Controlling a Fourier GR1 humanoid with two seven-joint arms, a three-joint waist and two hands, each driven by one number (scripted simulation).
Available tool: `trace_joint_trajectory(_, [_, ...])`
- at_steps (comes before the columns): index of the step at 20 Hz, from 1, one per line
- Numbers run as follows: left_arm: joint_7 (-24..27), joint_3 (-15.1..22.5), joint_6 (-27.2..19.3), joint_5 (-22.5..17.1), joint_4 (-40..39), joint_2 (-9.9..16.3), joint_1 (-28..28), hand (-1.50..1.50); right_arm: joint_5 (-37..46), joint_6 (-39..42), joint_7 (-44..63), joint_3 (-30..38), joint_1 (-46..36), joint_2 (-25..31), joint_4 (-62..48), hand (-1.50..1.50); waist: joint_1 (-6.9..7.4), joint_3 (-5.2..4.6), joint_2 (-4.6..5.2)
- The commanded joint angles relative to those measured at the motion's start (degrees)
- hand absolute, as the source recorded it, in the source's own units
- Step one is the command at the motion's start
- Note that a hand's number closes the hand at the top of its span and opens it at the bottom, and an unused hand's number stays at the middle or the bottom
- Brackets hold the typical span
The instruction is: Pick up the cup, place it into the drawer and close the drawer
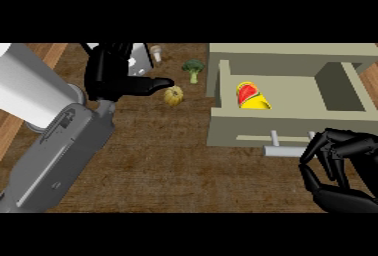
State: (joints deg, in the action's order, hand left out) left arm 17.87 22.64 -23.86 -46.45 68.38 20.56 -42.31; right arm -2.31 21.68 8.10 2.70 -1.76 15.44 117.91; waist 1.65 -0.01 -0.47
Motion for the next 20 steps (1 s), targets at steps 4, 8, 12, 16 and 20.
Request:
trace_joint_trajectory(4, [-0.8,-4.8,6.9,-2.1,10.3,7.6,13.4,-1.50,14.1,-1.4,-3.7,-6.1,-2.1,-0.1,-5.0,1.50,-0.48,0.00,0.41])
trace_joint_trajectory(8, [-0.3,-5.1,8.8,-2.7,13.5,9.7,18.6,-1.50,27.7,-2.1,-10.5,-12.1,-1.6,4.0,-6.9,1.50,0.69,0.00,0.39])
trace_joint_trajectory(12, [0.7,-7.8,11.2,-3.1,17.8,12.0,24.6,-1.50,35.8,-6.2,-14.8,-14.7,-2.3,4.5,-14.0,1.50,-0.32,0.02,0.41])
trace_joint_trajectory(16, [4.7,-9.3,16.2,-1.9,17.4,12.2,31.4,-1.50,40.3,-9.0,-15.0,-15.9,-11.0,1.8,-25.4,1.50,-0.22,0.00,0.58])
trace_joint_trajectory(20, [4.8,-12.2,20.5,-2.1,16.6,12.6,34.5,-1.50,45.8,-14.3,-17.2,-18.5,-11.3,-2.0,-34.7,-1.50,-0.75,0.01,0.61])
